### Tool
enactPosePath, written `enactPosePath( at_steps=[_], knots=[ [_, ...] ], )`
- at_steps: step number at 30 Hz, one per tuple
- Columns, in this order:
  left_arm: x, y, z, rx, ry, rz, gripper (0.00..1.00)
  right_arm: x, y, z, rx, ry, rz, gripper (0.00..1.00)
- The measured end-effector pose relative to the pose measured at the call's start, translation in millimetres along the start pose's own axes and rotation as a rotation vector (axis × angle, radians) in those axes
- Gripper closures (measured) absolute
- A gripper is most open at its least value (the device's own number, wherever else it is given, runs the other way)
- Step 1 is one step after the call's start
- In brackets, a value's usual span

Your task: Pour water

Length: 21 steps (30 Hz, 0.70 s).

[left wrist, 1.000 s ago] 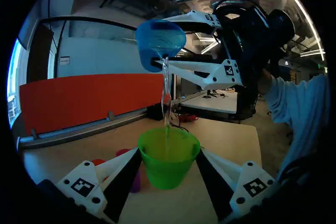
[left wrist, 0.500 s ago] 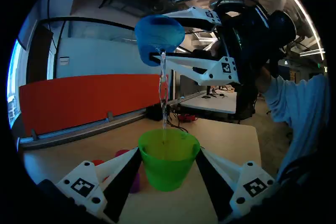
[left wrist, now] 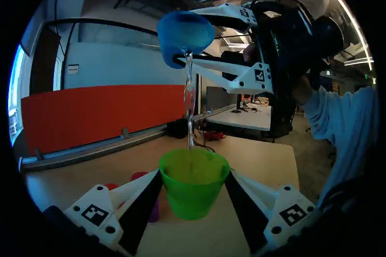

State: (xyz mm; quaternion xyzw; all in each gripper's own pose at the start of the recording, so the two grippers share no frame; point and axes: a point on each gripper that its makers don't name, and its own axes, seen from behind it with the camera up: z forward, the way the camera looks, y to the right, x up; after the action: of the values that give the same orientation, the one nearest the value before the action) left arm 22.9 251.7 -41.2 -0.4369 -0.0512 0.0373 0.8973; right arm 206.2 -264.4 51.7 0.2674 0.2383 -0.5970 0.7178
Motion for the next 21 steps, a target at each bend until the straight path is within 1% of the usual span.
enactPosePath(
  at_steps=[9,21],
  knots=[
    [1.8,1.9,1.8,-0.001,0.000,0.002,0.13,2.7,3.6,-1.7,-0.010,0.002,-0.044,0.09],
    [4.1,2.2,2.5,-0.003,0.003,-0.001,0.13,7.9,8.6,-3.1,-0.023,0.004,-0.119,0.09]
  ],
)
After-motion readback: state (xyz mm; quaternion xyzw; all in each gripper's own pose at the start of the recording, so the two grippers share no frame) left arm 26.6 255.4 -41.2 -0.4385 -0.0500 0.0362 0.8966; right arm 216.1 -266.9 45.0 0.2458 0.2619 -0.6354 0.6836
